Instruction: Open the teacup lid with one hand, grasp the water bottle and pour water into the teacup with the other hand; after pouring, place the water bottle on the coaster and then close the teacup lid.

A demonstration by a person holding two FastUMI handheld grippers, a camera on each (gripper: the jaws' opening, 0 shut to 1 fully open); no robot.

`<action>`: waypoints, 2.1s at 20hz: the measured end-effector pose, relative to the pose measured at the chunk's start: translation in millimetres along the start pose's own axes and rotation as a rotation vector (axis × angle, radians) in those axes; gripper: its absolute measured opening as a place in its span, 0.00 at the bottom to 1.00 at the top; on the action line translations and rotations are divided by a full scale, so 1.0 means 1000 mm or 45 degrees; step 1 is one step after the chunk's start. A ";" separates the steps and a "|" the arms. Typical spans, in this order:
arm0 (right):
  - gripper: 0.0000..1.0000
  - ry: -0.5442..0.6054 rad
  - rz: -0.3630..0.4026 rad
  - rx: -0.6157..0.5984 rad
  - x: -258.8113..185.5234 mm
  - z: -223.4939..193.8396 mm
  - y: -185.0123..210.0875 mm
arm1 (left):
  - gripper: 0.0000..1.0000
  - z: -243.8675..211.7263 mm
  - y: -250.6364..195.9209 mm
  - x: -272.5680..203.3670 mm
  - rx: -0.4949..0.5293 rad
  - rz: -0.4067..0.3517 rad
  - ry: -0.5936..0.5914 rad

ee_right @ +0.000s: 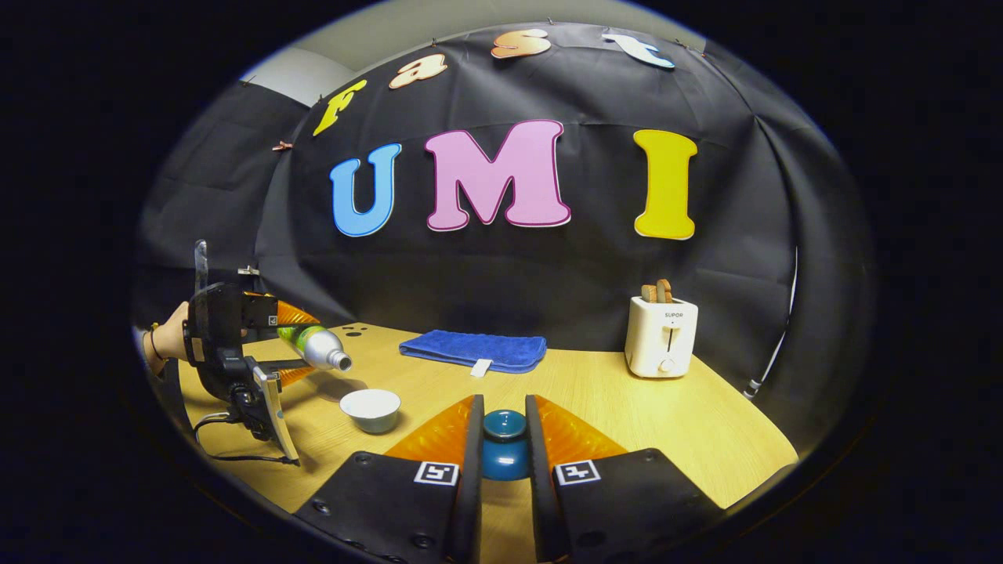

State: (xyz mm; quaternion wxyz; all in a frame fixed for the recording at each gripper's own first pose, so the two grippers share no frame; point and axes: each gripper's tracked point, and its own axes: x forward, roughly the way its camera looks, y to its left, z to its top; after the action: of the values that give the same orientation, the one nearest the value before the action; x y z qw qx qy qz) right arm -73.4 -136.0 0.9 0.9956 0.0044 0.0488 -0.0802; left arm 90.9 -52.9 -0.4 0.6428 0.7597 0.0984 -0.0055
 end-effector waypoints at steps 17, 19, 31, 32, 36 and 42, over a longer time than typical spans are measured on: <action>0.30 0.001 -0.012 -0.003 0.000 0.000 -0.003 | 0.82 0.001 0.009 0.014 0.292 0.017 0.002; 0.30 0.001 -0.010 -0.003 -0.001 0.000 -0.002 | 0.82 0.004 0.011 0.012 0.327 0.024 0.002; 0.30 -0.007 -0.012 -0.005 -0.003 0.003 -0.004 | 0.82 0.008 0.023 0.009 0.523 0.031 0.005; 0.30 -0.006 -0.011 -0.001 -0.003 0.003 -0.004 | 0.82 0.007 0.026 0.009 0.548 0.038 0.012; 0.30 -0.009 -0.009 0.002 -0.003 0.004 -0.004 | 0.82 0.017 0.033 0.008 0.620 0.065 -0.003; 0.30 -0.013 -0.007 0.009 -0.004 0.005 -0.005 | 0.82 0.020 0.047 0.004 0.743 0.051 -0.005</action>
State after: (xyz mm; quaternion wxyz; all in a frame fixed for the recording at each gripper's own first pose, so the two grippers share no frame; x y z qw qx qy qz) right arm -77.4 -140.1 6.0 0.9956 0.0074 0.0434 -0.0831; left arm 104.9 -79.4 41.8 0.3973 0.9142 0.0763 -0.0223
